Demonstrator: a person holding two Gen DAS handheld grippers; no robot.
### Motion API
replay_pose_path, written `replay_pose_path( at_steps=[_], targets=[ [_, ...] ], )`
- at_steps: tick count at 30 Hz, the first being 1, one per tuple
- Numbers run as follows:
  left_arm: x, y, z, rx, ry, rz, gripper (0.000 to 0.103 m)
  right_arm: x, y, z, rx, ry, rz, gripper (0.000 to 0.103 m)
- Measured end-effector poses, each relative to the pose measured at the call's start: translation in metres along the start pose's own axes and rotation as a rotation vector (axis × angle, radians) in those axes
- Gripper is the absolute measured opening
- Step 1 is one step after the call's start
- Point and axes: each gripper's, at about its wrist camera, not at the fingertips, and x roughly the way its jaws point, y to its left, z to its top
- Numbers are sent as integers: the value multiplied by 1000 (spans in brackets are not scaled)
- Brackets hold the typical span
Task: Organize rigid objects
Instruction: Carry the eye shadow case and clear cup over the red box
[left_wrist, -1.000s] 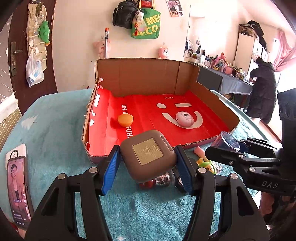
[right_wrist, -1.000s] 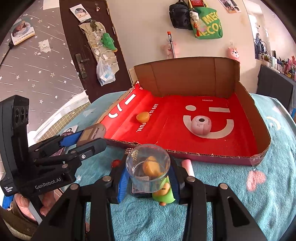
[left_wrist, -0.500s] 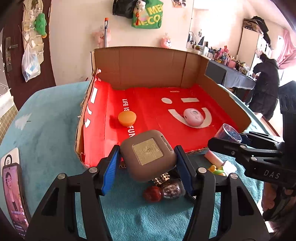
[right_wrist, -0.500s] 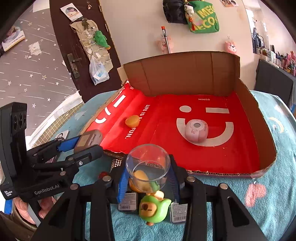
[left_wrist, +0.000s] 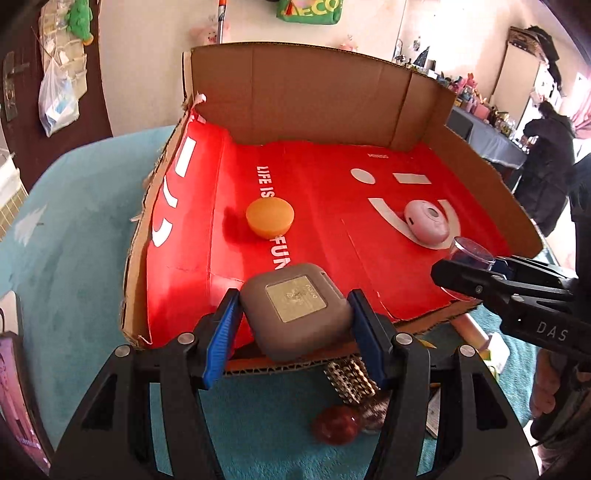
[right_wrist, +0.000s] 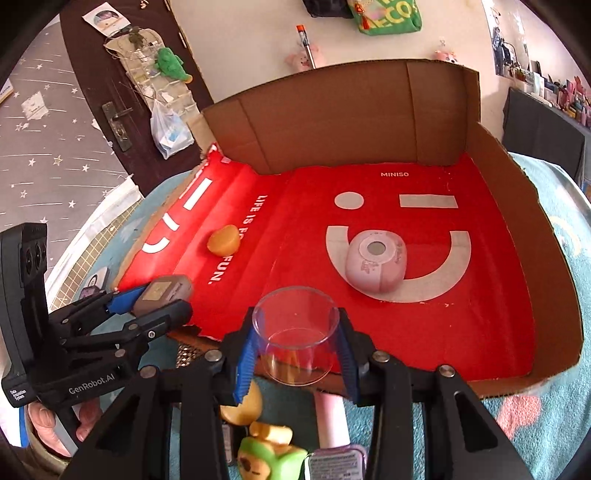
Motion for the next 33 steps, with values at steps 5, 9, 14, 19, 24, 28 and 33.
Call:
replay_pose_path(
  at_steps=[5, 9, 14, 19, 24, 28, 33],
  targets=[
    [3, -2, 0, 13, -4, 28, 57, 15, -4, 1, 13, 31, -14, 42],
    [-4, -10, 2, 45, -26, 26, 57, 21, -4, 1, 7, 39, -37, 42],
    [6, -10, 5, 38, -4, 6, 57, 26, -8, 3, 13, 46, -51, 42],
    [8, -10, 14, 49, -14, 5, 57, 27, -10, 6, 12, 46, -70, 42],
    [22, -3, 21, 4, 12, -25, 57, 29, -12, 9, 15, 38, -79, 42],
    [34, -1, 24, -1, 19, -8, 57, 30, -16, 12, 13, 19, -106, 42],
    [49, -1, 29, -4, 18, 38, 57, 32, -23, 16, 24, -5, -133, 42]
  ],
)
